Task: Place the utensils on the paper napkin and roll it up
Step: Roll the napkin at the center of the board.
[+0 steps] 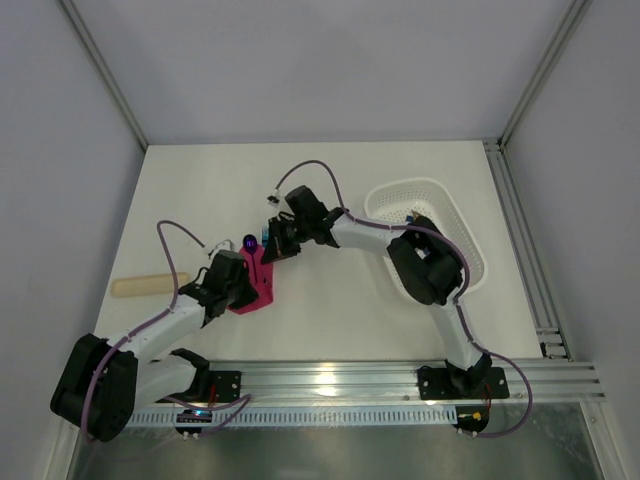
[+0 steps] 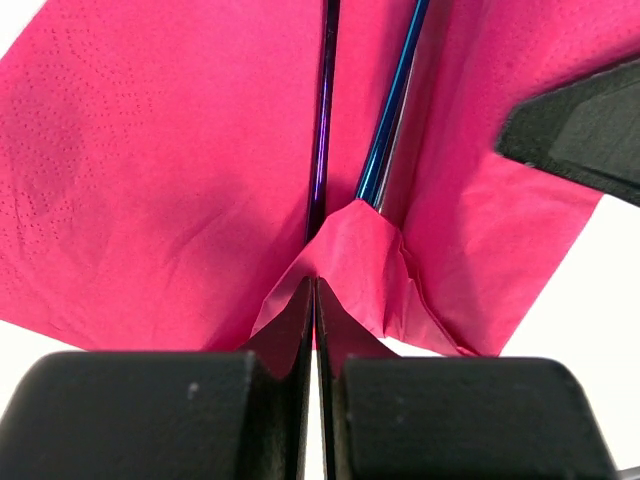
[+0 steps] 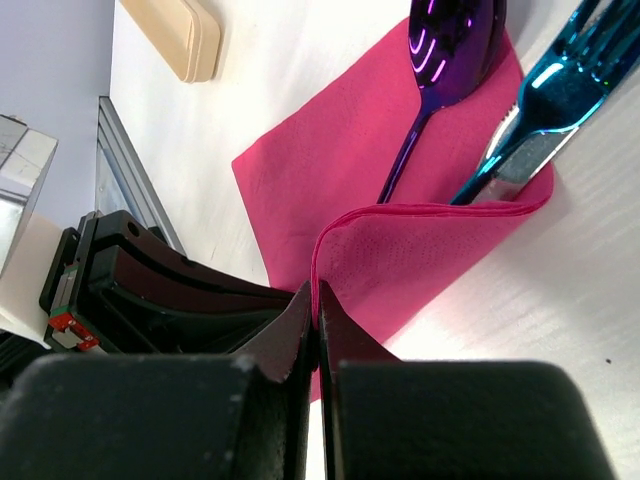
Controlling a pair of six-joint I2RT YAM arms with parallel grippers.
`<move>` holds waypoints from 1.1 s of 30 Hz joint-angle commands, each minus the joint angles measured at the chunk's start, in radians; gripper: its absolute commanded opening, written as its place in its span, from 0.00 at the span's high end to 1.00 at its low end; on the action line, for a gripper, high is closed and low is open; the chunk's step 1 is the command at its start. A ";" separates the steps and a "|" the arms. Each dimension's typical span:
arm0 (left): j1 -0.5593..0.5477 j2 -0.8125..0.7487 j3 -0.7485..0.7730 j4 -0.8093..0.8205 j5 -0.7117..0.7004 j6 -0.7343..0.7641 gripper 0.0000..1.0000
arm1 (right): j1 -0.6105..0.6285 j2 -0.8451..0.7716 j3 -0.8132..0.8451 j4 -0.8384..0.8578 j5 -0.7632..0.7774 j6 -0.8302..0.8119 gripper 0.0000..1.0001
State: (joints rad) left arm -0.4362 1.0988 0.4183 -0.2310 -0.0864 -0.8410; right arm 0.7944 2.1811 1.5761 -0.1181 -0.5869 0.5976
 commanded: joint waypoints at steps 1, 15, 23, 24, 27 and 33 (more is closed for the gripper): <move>0.001 -0.013 -0.007 0.002 -0.036 -0.020 1.00 | 0.017 0.026 0.064 -0.005 0.009 0.018 0.96; 0.001 -0.017 -0.023 0.006 -0.047 -0.033 1.00 | 0.049 0.111 0.182 -0.061 0.012 0.010 0.96; 0.001 -0.045 0.037 -0.131 -0.128 -0.095 1.00 | 0.055 0.146 0.220 -0.087 0.018 -0.002 0.96; 0.001 -0.054 0.046 -0.169 -0.139 -0.101 1.00 | 0.055 0.151 0.222 -0.089 0.018 -0.002 0.96; 0.001 -0.097 0.066 -0.212 -0.162 -0.124 1.00 | 0.057 0.158 0.231 -0.097 0.018 -0.009 0.96; 0.001 -0.191 0.082 -0.232 -0.144 -0.102 1.00 | 0.063 0.167 0.243 -0.101 0.019 -0.016 0.95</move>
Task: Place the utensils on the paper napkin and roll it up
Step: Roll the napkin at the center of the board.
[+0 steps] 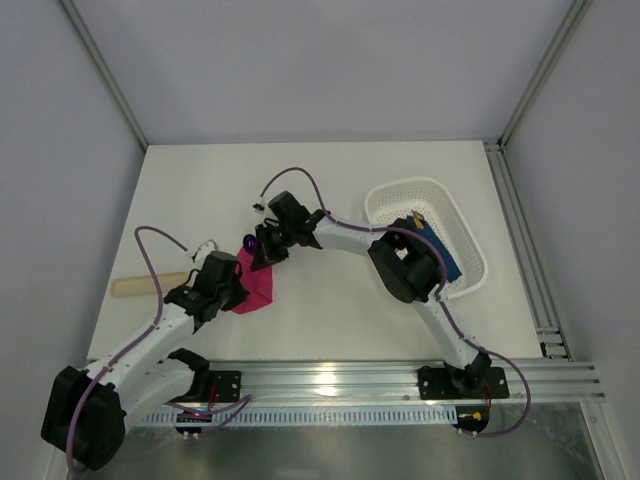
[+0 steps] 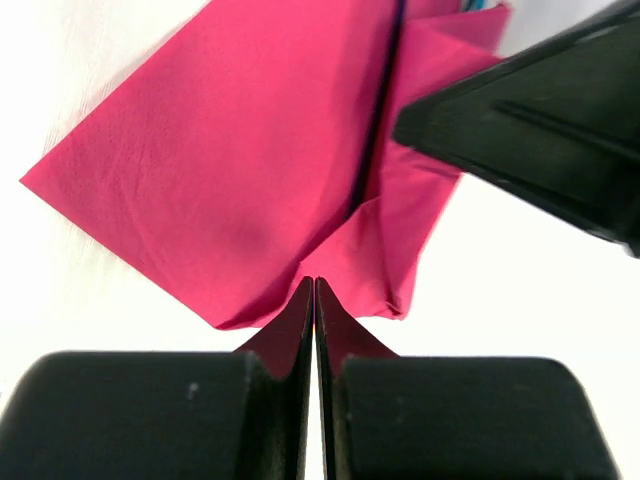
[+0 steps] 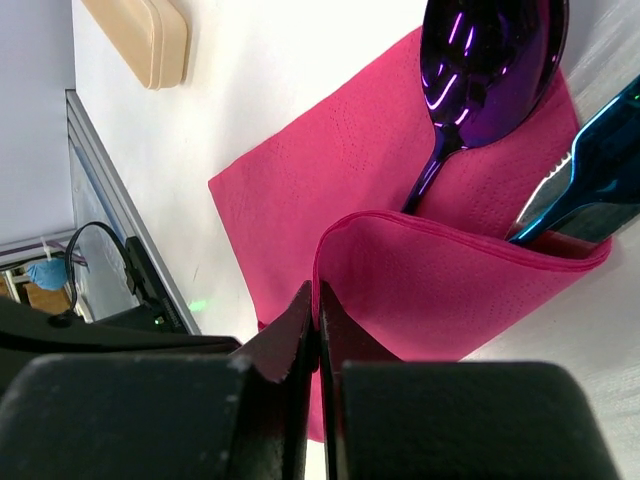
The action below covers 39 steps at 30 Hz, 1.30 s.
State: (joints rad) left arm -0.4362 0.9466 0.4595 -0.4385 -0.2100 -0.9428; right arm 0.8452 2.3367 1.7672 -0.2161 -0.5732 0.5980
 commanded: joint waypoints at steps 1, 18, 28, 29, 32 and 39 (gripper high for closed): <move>0.001 -0.054 0.042 -0.020 -0.014 0.002 1.00 | 0.017 0.013 0.055 -0.005 0.006 -0.018 0.94; 0.001 -0.061 0.045 0.084 0.093 0.035 1.00 | 0.023 0.042 0.087 -0.020 0.009 -0.015 0.90; 0.001 0.046 0.042 0.207 0.133 0.052 1.00 | 0.025 0.046 0.092 -0.023 0.013 -0.017 0.87; 0.001 0.061 0.041 0.227 0.130 0.053 1.00 | 0.025 0.044 0.094 -0.025 0.012 -0.017 0.87; 0.001 0.116 0.041 0.250 0.132 0.065 1.00 | 0.026 0.042 0.094 -0.026 0.012 -0.018 0.87; 0.001 0.178 0.030 0.270 0.090 0.070 1.00 | 0.026 0.039 0.097 -0.039 0.009 -0.029 0.87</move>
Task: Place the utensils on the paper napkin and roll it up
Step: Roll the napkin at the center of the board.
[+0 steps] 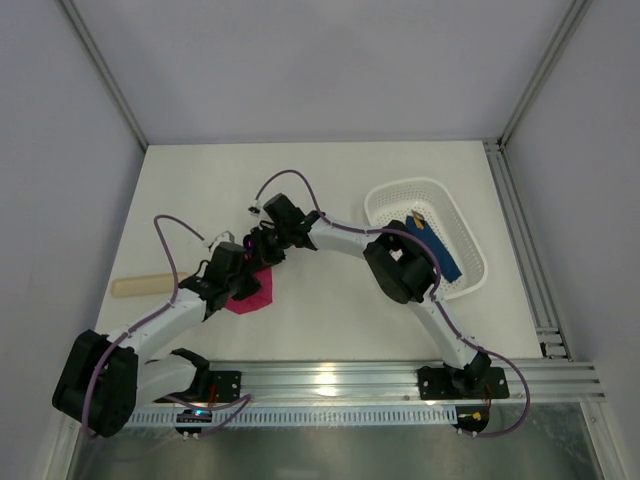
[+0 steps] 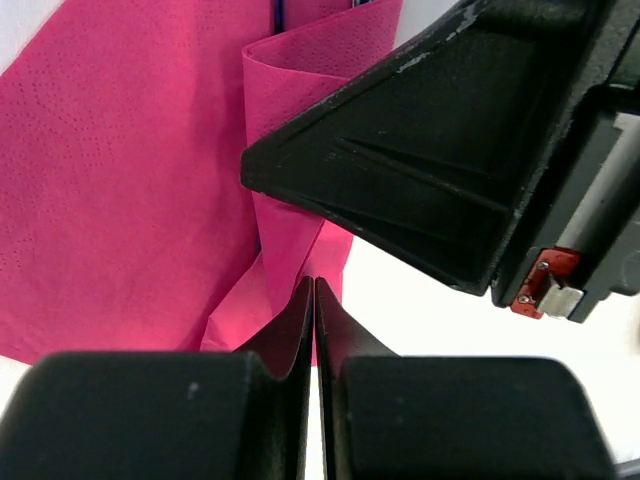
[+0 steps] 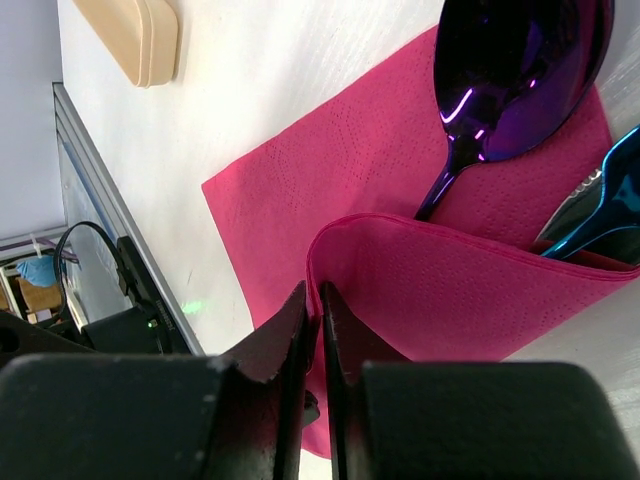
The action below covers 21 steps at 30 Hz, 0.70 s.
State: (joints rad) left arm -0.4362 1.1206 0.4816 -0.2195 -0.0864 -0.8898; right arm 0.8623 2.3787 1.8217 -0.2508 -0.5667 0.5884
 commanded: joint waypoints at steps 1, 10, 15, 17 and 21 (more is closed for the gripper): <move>0.001 0.002 0.005 0.040 -0.042 0.018 1.00 | 0.009 -0.006 0.042 -0.005 0.002 -0.024 0.87; 0.001 -0.022 -0.046 0.023 -0.069 -0.009 1.00 | 0.009 -0.024 0.039 -0.010 -0.001 -0.030 0.71; 0.001 -0.030 -0.055 0.016 -0.079 -0.012 1.00 | 0.006 -0.045 0.033 -0.021 0.004 -0.051 0.61; 0.001 -0.034 -0.058 0.012 -0.079 -0.014 1.00 | 0.001 -0.059 0.033 -0.030 0.007 -0.058 0.54; 0.001 -0.041 -0.063 0.006 -0.085 -0.015 1.00 | -0.016 -0.094 0.019 -0.041 0.013 -0.078 0.48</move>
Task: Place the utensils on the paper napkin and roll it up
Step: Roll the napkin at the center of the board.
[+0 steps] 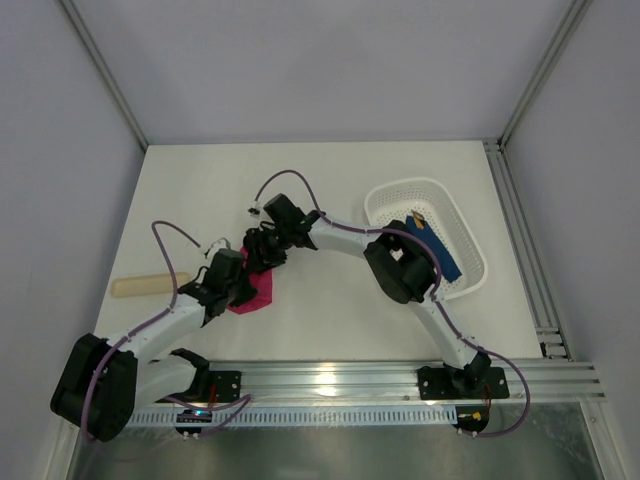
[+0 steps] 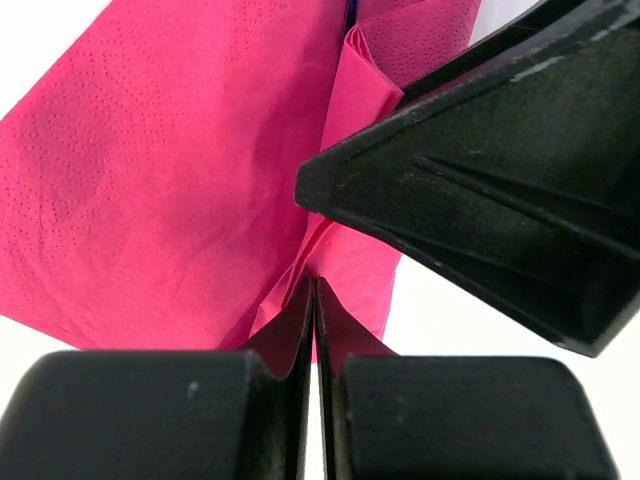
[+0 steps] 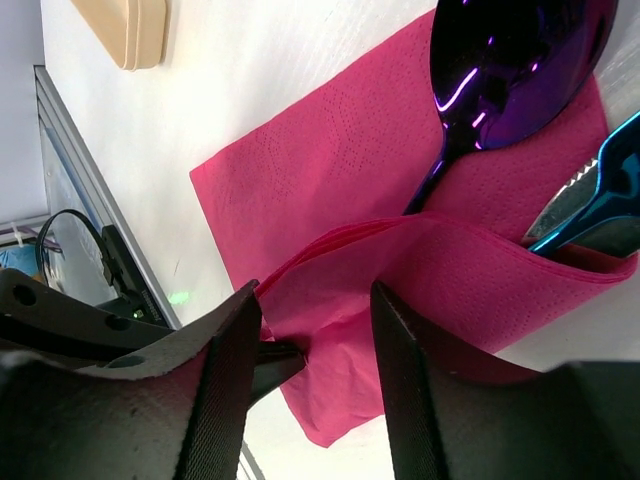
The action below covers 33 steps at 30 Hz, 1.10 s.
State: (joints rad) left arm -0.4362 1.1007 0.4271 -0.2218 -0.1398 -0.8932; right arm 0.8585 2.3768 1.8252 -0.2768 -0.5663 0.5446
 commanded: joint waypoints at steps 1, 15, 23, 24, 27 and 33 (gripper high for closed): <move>0.001 -0.021 -0.010 0.009 -0.032 -0.013 1.00 | -0.019 -0.100 0.014 -0.018 0.016 -0.035 0.47; 0.001 -0.018 -0.034 0.018 -0.033 -0.032 1.00 | -0.095 -0.255 -0.167 0.033 -0.006 -0.067 0.43; 0.001 -0.024 -0.045 0.012 -0.038 -0.038 1.00 | -0.059 -0.194 -0.164 0.080 -0.058 -0.067 0.79; 0.001 -0.025 -0.045 0.009 -0.040 -0.039 1.00 | -0.053 -0.179 -0.155 0.082 -0.060 -0.066 0.84; 0.001 -0.033 -0.047 0.002 -0.043 -0.044 1.00 | -0.041 -0.156 -0.153 0.102 -0.075 -0.045 0.96; 0.001 -0.044 -0.051 -0.004 -0.046 -0.050 1.00 | -0.010 -0.128 -0.150 0.114 -0.081 -0.035 0.96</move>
State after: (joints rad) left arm -0.4362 1.0752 0.3847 -0.2253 -0.1577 -0.9363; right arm 0.8349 2.2456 1.6493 -0.2054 -0.6270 0.5034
